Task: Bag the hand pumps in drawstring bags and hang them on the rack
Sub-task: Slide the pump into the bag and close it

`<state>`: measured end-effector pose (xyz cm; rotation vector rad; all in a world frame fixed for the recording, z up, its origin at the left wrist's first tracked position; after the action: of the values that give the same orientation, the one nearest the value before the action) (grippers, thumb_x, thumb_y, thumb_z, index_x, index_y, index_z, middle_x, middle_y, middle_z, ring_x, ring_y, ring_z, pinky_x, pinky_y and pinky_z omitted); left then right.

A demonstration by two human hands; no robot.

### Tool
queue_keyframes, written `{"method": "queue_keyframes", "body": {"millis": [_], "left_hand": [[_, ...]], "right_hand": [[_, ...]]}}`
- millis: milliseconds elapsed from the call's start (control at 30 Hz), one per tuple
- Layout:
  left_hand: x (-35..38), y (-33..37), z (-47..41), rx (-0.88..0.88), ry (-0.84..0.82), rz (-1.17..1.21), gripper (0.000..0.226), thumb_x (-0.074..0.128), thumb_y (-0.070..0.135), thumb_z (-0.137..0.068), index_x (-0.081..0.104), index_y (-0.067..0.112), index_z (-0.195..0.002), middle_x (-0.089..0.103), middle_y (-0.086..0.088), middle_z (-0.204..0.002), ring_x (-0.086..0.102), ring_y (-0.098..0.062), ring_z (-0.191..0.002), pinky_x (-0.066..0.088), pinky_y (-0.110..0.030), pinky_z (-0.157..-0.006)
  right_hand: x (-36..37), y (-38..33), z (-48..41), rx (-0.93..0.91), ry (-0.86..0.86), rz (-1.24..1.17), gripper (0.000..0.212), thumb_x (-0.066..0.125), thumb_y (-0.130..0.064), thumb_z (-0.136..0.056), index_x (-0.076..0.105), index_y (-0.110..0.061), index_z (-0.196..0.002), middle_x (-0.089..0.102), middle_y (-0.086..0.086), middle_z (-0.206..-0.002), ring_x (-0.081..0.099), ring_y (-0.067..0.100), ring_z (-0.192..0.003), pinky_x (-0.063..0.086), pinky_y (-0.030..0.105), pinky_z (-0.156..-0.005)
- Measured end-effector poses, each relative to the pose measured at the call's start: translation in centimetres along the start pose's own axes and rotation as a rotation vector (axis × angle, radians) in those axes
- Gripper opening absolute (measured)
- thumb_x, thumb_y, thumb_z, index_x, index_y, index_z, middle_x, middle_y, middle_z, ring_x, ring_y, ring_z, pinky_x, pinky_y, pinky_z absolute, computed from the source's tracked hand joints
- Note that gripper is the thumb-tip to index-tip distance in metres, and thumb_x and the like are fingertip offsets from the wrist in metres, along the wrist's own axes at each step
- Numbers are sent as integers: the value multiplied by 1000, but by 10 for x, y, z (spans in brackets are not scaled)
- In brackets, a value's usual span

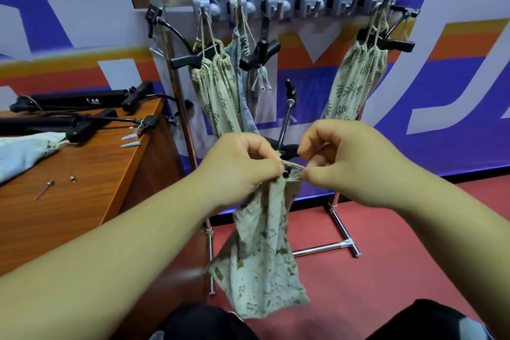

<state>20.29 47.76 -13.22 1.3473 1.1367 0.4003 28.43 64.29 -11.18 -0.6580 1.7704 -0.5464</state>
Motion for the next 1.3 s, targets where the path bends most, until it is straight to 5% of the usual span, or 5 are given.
{"method": "queue_keyframes", "body": {"millis": [267,467,733,900,1300], "left_hand": [[-7,-4,-4,10,-86,252,41,78,-9,-66,66,22,-90,56,-5,-90,67,-24,-74,55,-39,-80],[-5,2,0,61,-312,271,43,66,-14,-68,54,14,-99,43,-8,-96,59,-19,-66,54,-25,-69],[-8,8,1,96,-292,235,39,63,-12,-63,53,13,-91,43,4,-76,40,-24,-66,39,-26,-52],[-14,6,-3,121,-146,130,38,66,-4,-64,56,16,-96,42,-1,-79,37,-27,-69,35,-45,-63],[-3,41,-20,106,-169,86,35,69,1,-72,58,28,-93,45,7,-79,48,-29,-76,41,-47,-68]], "right_hand": [[3,-3,-7,-3,-13,39,34,78,-11,-74,61,-33,-95,71,-12,-69,61,1,-58,44,20,-60],[20,5,-13,38,-212,-334,44,78,3,-79,51,-18,-107,67,-9,-126,63,40,-61,47,29,-55],[33,9,-15,68,-314,-424,29,67,12,-83,51,-11,-91,69,13,-81,49,9,-50,41,25,-53],[25,12,-19,109,-261,-378,17,69,4,-87,59,-7,-95,69,19,-76,61,26,-64,53,48,-63],[-29,4,-22,94,-269,-127,12,67,-10,-92,74,-19,-86,65,-2,-65,55,10,-57,49,24,-58]]}}
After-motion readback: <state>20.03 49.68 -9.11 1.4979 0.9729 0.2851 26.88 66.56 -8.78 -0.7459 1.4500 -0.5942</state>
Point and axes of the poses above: each hand's wrist, its own z-axis away from the middle knuckle, its own x-axis out of the palm, y = z × x, the point moved 3 cm from there along -z, towards the middle knuckle
